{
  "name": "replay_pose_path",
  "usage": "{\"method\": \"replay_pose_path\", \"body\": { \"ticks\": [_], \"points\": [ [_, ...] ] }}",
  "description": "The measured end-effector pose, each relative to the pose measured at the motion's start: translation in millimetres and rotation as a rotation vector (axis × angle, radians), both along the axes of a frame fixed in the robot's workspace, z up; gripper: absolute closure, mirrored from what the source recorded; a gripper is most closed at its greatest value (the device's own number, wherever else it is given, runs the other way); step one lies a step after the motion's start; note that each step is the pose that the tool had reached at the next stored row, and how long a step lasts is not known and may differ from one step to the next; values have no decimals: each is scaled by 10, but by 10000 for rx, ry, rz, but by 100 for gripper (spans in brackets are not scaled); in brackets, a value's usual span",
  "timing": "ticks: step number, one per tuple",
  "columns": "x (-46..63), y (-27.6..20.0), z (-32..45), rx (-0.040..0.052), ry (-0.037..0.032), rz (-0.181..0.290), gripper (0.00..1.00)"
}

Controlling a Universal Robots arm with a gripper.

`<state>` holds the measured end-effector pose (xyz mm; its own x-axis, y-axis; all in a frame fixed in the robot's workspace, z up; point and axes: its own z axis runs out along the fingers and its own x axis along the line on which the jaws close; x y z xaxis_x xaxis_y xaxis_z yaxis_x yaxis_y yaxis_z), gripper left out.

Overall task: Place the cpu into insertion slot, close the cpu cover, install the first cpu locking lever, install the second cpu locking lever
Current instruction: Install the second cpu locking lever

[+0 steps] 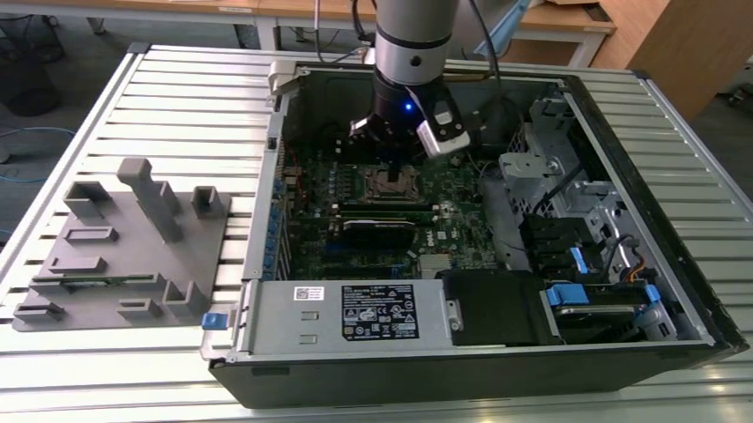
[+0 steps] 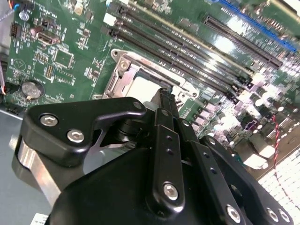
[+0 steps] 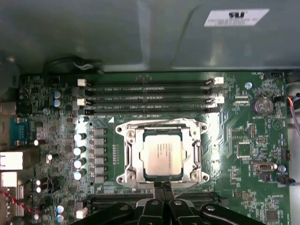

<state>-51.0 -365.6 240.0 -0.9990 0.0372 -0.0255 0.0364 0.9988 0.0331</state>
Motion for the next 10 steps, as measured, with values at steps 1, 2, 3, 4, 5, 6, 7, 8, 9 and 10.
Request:
{"method": "replay_pose_path", "body": {
  "ticks": [1,2,3,4,5,6,7,8,9,10],
  "points": [
    [0,-16,0,0,-1,5,90],
    [0,-32,0,-1,-1,11,90],
    [0,-49,0,0,-3,18,90],
    [0,-64,0,1,-3,25,90],
    [0,-78,0,1,-3,31,90],
    [0,-92,0,1,-4,38,90],
    [0,-105,0,0,-4,46,90],
    [0,-117,0,0,-5,52,90],
    [0,-128,0,0,-5,59,90],
    [0,-137,0,0,-5,66,90]
  ]
}}
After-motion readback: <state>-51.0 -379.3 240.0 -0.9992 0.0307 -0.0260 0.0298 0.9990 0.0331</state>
